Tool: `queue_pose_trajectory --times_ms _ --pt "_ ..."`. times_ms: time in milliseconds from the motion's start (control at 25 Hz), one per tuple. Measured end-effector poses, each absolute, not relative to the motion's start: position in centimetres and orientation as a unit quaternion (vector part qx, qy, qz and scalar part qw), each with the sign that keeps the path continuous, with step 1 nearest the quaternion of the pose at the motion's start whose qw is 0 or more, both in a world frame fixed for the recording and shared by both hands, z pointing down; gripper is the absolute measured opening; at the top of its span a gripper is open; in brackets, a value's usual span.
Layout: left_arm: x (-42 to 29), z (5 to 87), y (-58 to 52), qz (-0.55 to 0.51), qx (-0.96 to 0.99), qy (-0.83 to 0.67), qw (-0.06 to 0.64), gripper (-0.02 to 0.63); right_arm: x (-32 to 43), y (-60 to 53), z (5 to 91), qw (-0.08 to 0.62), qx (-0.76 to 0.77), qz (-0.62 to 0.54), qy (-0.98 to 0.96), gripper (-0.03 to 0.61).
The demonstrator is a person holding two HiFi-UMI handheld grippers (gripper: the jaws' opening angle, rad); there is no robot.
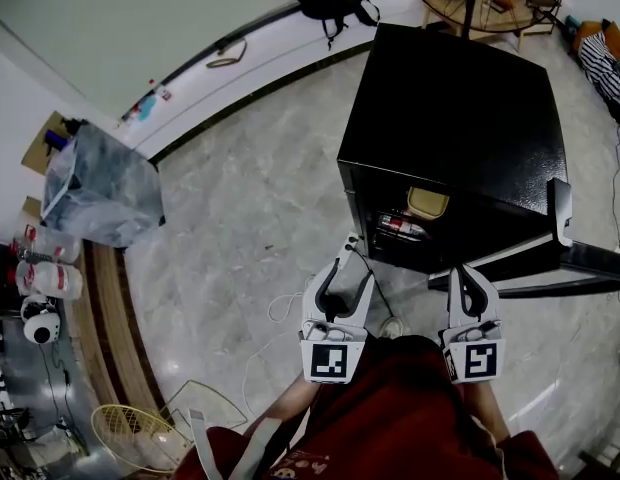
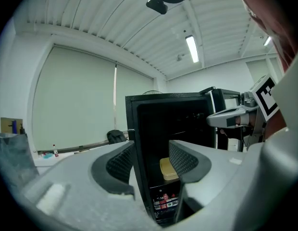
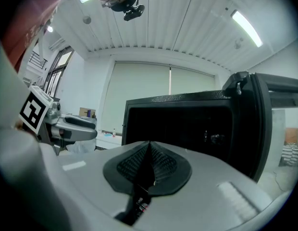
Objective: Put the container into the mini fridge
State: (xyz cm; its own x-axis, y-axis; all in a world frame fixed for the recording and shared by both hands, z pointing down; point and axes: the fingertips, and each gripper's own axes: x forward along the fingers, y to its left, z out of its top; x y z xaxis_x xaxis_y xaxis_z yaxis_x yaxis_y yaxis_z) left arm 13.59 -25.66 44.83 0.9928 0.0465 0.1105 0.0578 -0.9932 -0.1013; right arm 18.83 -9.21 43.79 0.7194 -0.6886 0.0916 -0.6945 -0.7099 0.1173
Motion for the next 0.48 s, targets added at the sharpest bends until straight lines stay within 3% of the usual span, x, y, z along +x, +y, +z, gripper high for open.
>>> queue_pose_trajectory --times_ms 120,280,480 --pt "13.7 44.9 -25.6 -0.056 -0.997 -0.029 0.049 0.215 18.8 -9.0 43.9 0.061 0.929 0.027 -0.365 0.000" --pt "14.0 44.9 -24.9 -0.049 -0.997 -0.048 0.039 0.139 18.8 -9.1 44.2 0.070 0.927 0.024 -0.367 0.000" --pt "14.0 44.7 -24.6 -0.047 -0.997 -0.051 0.034 0.103 18.6 -9.2 44.2 0.068 0.928 0.022 -0.367 0.000"
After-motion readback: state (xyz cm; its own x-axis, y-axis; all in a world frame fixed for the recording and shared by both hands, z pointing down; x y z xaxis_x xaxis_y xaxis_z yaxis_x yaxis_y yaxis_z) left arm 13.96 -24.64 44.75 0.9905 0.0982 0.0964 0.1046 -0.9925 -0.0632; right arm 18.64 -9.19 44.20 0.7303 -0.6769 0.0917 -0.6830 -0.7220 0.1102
